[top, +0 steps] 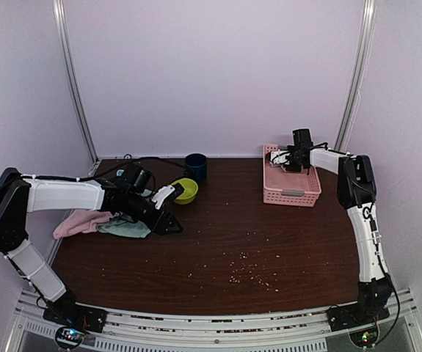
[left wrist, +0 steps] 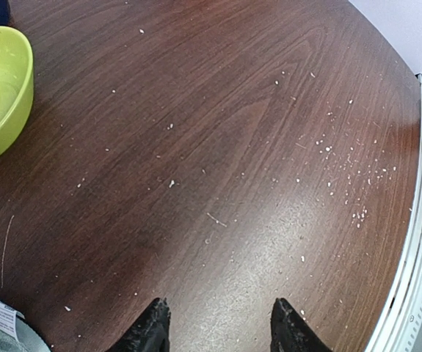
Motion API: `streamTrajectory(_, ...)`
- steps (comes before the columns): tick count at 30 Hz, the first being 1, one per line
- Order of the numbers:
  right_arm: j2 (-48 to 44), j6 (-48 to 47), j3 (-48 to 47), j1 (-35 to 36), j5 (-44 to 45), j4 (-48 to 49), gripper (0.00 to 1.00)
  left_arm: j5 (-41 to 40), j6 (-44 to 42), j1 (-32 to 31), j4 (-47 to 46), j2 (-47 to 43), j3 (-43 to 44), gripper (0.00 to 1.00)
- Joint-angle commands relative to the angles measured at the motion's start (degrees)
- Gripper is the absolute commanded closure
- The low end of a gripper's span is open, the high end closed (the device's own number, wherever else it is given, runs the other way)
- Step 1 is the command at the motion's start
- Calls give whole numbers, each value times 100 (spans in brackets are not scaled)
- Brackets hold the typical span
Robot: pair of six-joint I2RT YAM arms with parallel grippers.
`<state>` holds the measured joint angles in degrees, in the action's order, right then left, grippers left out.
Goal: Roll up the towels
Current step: Place the towel in the bin.
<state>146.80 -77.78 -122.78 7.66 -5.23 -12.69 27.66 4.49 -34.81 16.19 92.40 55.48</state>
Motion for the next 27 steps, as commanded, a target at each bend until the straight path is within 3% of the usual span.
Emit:
streamTrajectory(1,1,-175,-179,-139,79,-463,80,88,-83,64,-232,-3,33,52)
streamTrajectory(9,144,-238,-229,-151,138,-484,72,81,-72,68,-250,-15,1,52)
streamTrajectory(15,239,-247,-258,-151,333,-332,59,82,-57,70,-256,-6,12,52)
streamTrajectory(20,118,-191,-251,-151,290,-654,37,100,-39,63,-274,-66,-20,52)
streamTrajectory(27,-208,-22,-202,-143,145,-1052,26,175,-22,69,-283,-123,-18,52)
